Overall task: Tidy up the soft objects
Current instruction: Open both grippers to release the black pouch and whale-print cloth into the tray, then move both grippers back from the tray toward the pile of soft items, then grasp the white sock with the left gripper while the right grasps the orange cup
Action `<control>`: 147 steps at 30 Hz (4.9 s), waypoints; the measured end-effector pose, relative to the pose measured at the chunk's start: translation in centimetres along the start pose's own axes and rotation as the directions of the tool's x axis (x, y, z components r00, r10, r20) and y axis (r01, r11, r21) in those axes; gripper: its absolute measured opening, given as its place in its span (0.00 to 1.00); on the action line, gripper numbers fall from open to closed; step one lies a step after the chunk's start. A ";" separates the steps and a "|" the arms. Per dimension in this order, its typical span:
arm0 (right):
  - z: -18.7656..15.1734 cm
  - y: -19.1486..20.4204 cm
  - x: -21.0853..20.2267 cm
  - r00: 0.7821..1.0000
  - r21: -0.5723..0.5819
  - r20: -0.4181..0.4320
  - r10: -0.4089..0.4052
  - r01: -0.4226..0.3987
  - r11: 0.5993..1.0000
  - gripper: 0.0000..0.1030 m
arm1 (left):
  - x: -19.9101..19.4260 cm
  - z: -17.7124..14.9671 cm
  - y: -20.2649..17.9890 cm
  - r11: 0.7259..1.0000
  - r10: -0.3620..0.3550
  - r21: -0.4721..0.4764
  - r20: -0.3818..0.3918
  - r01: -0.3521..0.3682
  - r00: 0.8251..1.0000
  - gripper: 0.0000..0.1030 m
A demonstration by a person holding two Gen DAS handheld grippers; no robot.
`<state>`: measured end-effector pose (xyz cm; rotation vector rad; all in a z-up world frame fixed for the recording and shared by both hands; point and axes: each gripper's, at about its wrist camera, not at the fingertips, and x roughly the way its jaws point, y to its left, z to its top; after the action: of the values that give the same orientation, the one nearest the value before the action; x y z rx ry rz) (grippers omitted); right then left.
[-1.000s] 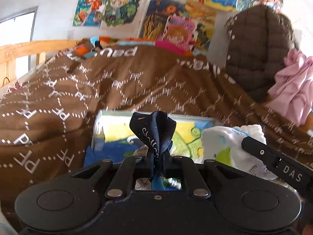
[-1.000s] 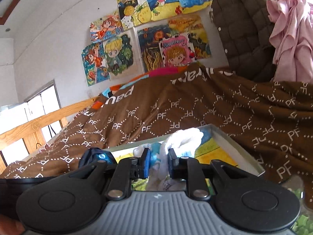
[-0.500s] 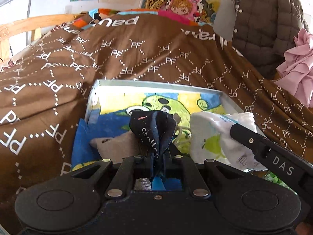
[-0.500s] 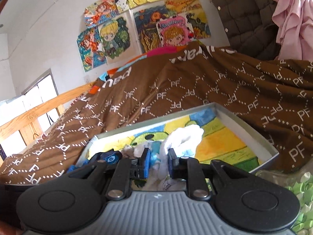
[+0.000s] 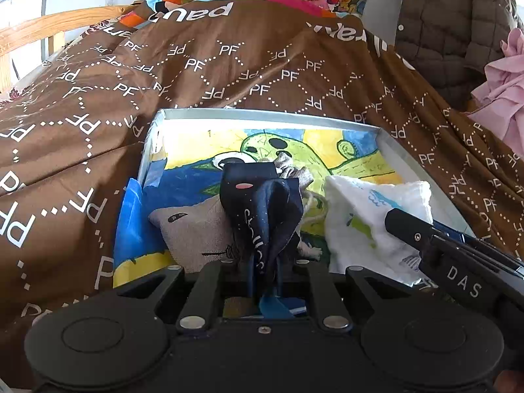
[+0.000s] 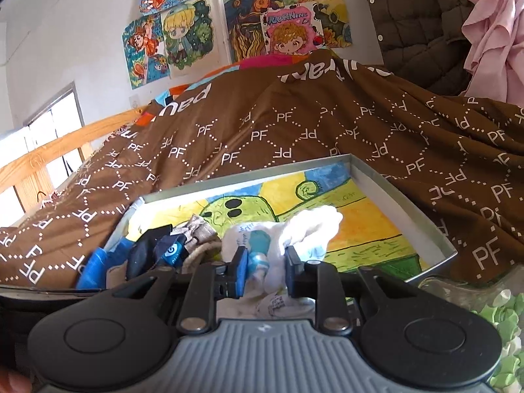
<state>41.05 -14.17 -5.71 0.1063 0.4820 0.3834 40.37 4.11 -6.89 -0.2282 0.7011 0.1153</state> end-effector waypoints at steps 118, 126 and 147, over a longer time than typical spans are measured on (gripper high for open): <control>-8.6 -7.0 -23.3 0.909 0.197 -0.400 -0.117 0.210 0.958 0.84 | -8.6 -13.3 -7.0 0.912 -0.393 -0.197 -0.175 0.359 0.903 0.97; -8.7 -7.0 -23.1 0.906 0.203 -0.407 -0.114 0.212 0.956 0.66 | -7.2 -13.0 -8.1 0.878 -0.437 -0.283 -0.144 0.386 0.888 0.90; -8.7 -6.6 -23.0 0.909 0.187 -0.401 -0.109 0.198 0.962 0.46 | -5.2 -13.5 -7.6 0.830 -0.434 -0.446 -0.136 0.336 0.891 0.11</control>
<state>20.36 -29.03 -4.68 0.2116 0.9223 0.1898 29.37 -6.68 -12.21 -0.7996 0.8461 -0.1620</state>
